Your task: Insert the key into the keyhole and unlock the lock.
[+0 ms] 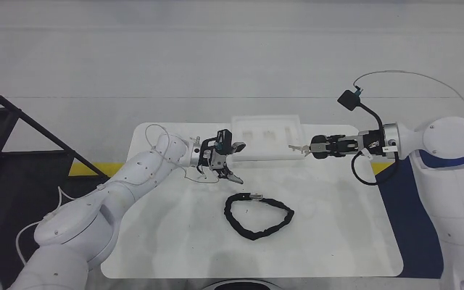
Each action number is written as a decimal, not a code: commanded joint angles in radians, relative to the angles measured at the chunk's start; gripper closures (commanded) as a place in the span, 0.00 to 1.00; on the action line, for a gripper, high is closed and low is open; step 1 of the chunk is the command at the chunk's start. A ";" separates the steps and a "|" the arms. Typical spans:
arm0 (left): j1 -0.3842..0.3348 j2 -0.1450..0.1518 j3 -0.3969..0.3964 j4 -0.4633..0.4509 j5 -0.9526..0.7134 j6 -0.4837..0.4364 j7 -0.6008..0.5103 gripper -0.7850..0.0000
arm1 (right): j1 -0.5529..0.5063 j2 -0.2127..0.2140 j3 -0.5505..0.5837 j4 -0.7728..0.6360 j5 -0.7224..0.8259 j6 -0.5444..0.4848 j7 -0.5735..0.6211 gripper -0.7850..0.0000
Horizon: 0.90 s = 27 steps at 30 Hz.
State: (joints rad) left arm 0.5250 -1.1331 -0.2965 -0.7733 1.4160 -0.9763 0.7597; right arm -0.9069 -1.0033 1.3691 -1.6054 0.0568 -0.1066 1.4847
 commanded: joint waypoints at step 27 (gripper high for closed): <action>0.122 -0.089 0.063 0.025 0.284 0.287 0.090 0.00 | 0.000 0.000 0.000 0.000 0.000 0.000 0.000 1.00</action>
State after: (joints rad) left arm 0.6451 -1.2168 -0.2370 -0.7542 1.6937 -0.6865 0.8480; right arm -0.9069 -1.0033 1.3691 -1.6054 0.0568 -0.1066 1.4847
